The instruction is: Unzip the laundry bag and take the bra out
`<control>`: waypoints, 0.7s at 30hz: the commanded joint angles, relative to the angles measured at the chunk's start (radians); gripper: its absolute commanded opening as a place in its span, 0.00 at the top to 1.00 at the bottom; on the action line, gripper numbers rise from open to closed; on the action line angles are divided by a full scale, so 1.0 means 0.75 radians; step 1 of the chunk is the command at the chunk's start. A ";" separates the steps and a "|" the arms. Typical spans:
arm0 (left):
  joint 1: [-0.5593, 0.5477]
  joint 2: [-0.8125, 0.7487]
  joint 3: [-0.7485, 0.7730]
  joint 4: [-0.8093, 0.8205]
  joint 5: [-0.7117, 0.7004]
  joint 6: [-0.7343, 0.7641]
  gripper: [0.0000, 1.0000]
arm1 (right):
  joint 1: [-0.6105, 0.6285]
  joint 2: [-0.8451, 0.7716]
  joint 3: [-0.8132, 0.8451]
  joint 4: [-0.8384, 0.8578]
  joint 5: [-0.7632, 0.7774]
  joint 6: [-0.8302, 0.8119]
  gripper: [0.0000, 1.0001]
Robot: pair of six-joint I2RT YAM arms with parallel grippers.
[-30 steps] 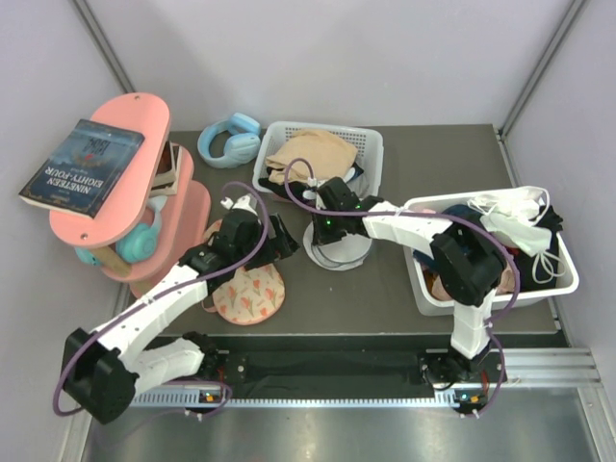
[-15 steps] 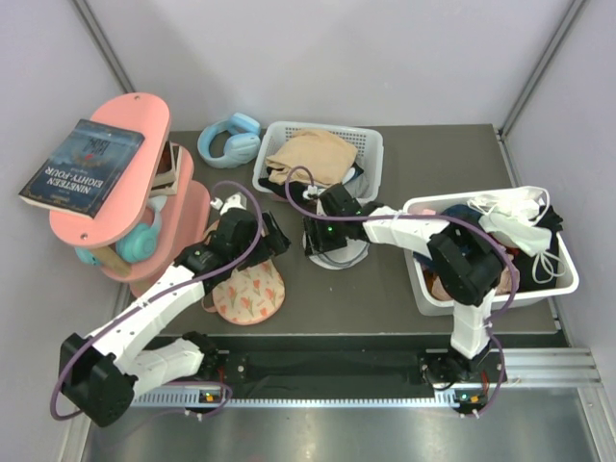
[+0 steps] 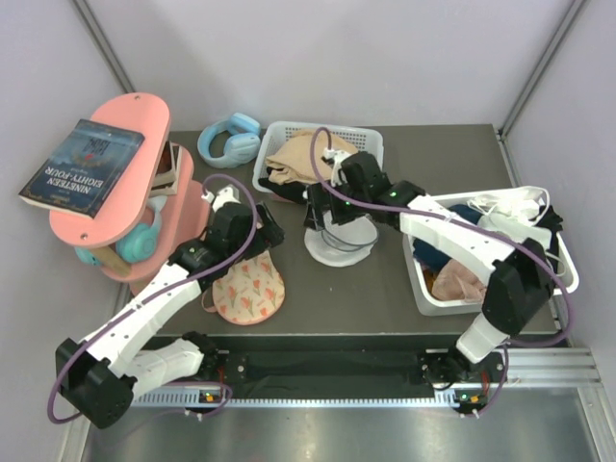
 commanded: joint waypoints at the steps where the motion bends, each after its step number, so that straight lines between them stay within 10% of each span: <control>1: 0.014 -0.018 0.081 -0.030 -0.083 -0.010 0.01 | -0.112 -0.148 0.005 -0.035 0.048 -0.024 0.00; 21: 0.303 -0.022 0.394 -0.203 0.046 0.194 0.01 | -0.906 -0.719 -0.095 -0.178 0.058 -0.171 0.00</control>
